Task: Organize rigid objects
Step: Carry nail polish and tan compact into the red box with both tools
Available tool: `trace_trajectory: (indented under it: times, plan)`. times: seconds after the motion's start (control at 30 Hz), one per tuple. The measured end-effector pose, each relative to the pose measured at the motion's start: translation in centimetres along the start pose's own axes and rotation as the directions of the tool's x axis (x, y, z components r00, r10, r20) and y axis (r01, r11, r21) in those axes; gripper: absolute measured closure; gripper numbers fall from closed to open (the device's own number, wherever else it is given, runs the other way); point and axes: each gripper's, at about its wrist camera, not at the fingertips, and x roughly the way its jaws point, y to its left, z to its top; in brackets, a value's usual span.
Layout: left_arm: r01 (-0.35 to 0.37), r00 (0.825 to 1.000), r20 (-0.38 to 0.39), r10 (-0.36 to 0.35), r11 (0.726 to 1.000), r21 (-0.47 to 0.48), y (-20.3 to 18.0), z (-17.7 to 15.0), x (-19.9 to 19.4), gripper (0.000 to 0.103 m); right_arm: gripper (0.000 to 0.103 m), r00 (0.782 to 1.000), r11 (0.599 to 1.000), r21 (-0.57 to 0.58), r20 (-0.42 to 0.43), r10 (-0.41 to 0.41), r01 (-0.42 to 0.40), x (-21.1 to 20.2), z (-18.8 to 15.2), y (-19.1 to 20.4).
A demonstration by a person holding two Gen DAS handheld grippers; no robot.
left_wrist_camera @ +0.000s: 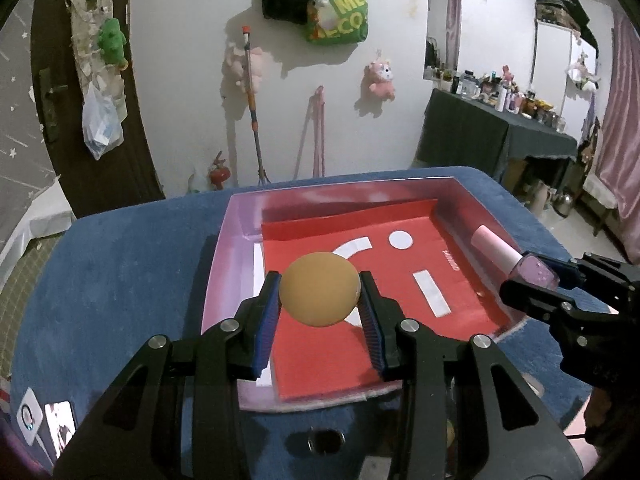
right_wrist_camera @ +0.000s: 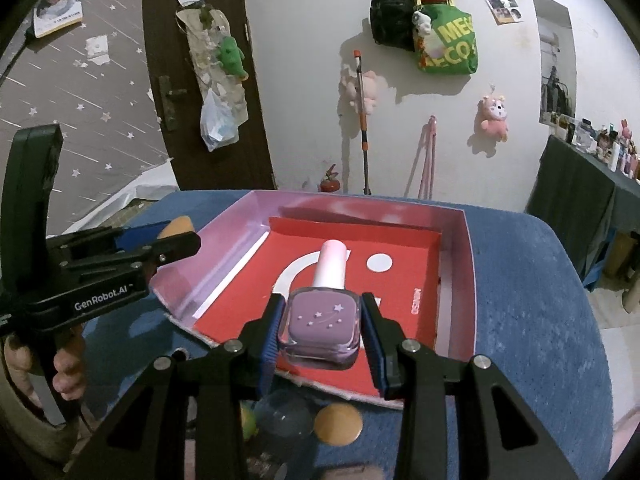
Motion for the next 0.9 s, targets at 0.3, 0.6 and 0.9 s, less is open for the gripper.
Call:
trace_trajectory:
  times: [0.3,0.6,0.9]
  plan:
    - [-0.005,0.998,-0.067,0.003,1.0,-0.018,0.3,1.3,4.6,0.067,0.063,0.999,1.0,-0.002,-0.048,-0.012,0.012,3.9,1.7,-1.3]
    - [-0.018,0.994,-0.105,0.013,0.999,-0.04,0.7,1.7,7.7,0.067,0.063,0.995,0.999,0.049,-0.103,-0.012,0.018,7.1,2.2,-3.2]
    - [-0.022,0.987,-0.162,0.012,0.998,-0.059,1.2,1.7,10.5,0.067,0.063,0.983,0.993,0.095,-0.177,-0.045,0.063,10.1,2.4,-4.9]
